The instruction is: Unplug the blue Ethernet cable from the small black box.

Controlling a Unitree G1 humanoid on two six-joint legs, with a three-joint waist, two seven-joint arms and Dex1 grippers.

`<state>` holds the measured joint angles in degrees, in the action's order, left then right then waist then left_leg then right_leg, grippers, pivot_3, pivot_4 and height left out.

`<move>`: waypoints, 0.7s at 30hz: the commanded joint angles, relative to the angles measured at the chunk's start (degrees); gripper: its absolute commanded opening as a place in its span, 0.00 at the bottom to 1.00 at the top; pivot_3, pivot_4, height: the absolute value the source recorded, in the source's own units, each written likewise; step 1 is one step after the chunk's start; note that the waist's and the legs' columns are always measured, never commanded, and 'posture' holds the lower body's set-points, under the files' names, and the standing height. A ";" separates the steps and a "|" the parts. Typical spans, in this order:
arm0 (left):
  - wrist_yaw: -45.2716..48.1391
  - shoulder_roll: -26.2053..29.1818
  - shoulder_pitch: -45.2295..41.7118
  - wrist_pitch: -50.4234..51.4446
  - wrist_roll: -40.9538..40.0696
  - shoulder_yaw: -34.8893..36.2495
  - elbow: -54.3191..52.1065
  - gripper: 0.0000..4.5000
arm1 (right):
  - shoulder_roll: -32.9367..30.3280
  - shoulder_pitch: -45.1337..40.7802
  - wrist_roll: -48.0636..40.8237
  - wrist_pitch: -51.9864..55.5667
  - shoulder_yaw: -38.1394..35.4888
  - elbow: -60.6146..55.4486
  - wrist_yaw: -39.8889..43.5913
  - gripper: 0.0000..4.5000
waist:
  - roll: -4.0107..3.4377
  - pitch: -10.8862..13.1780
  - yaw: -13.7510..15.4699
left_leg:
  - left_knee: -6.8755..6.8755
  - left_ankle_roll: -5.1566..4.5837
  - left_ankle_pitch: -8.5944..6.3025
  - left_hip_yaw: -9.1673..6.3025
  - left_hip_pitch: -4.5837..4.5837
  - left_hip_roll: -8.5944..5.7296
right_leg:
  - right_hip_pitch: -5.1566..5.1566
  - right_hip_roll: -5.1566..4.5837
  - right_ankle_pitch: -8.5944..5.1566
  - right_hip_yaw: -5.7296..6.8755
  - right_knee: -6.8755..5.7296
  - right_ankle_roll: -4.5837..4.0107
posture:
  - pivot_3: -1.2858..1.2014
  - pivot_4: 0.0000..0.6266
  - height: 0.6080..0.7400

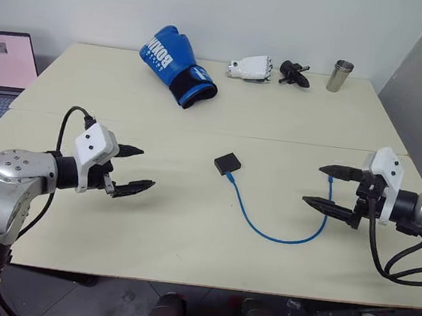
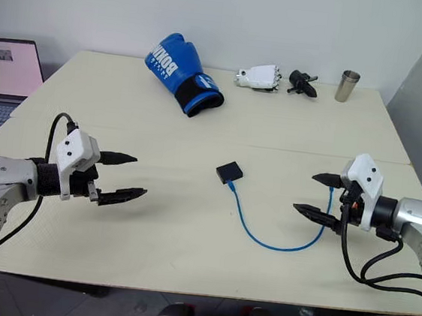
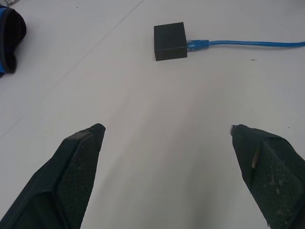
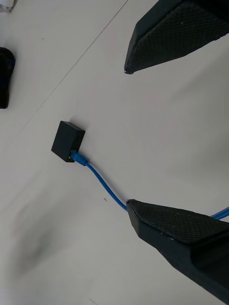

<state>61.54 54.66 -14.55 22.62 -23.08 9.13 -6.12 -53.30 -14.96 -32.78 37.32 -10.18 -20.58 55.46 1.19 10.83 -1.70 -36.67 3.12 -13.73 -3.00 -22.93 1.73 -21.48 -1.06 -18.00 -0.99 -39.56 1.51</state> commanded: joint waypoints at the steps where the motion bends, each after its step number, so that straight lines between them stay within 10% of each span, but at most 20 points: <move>1: 1.35 -0.31 -0.99 -1.22 -0.98 0.63 -0.47 1.00 | -0.52 -0.81 -0.47 -1.12 -1.55 -0.85 0.58 1.00 | 0.00 0.00 0.01 | 0.00 0.00 0.00 0.00 0.00 0.00 | 0.00 0.00 0.00 0.00 0.00 0.00 | 0.52 0.24 1.00; 21: 3.63 -1.81 -4.31 -4.85 -0.34 -0.14 3.58 1.00 | -0.97 -0.32 0.19 -1.60 -1.23 -0.74 1.56 1.00 | 0.00 0.00 0.02 | -0.02 0.00 0.00 0.00 0.00 -0.01 | 0.01 0.00 0.00 0.01 -0.01 0.00 | 0.52 0.24 1.00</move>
<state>64.39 52.86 -17.53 19.17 -23.40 9.08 -2.44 -53.86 -14.97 -32.65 36.66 -10.10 -20.47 57.24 1.19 10.83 -1.68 -36.69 3.12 -13.73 -2.99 -22.93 1.72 -21.46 -1.07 -17.99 -0.99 -39.57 1.51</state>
